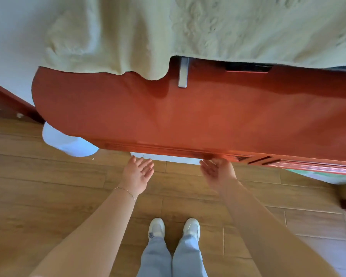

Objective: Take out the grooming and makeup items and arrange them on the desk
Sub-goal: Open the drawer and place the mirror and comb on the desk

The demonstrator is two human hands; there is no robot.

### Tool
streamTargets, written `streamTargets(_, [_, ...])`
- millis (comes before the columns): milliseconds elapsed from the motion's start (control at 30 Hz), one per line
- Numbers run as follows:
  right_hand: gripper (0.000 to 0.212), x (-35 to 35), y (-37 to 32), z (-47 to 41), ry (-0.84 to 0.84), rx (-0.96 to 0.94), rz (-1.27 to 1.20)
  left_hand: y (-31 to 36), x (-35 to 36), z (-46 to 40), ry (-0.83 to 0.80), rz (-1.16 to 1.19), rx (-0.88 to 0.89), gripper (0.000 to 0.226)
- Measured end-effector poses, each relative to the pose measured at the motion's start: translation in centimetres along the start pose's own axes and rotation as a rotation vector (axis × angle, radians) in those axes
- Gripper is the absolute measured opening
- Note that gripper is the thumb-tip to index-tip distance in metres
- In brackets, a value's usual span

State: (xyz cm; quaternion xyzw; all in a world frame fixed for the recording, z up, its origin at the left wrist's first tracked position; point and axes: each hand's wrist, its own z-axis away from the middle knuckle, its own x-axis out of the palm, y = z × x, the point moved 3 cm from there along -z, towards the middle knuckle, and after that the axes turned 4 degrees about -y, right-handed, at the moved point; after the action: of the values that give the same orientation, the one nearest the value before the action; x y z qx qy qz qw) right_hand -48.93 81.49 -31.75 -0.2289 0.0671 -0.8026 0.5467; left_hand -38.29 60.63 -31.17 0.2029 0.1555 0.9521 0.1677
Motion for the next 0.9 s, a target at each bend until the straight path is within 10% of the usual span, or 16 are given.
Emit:
streamTargets(233, [0.025, 0.0, 0.4, -1.0, -0.037, -0.057, -0.171, 0.3, 3.1, -1.7, -0.045, 0.360, 0.066, 0.041])
streamTargets(900, [0.029, -7.1, 8.3, 6.5, 0.092, 0.012, -0.107, -6.5, -5.7, 6.0, 0.151, 0.384, -0.024, 0.034])
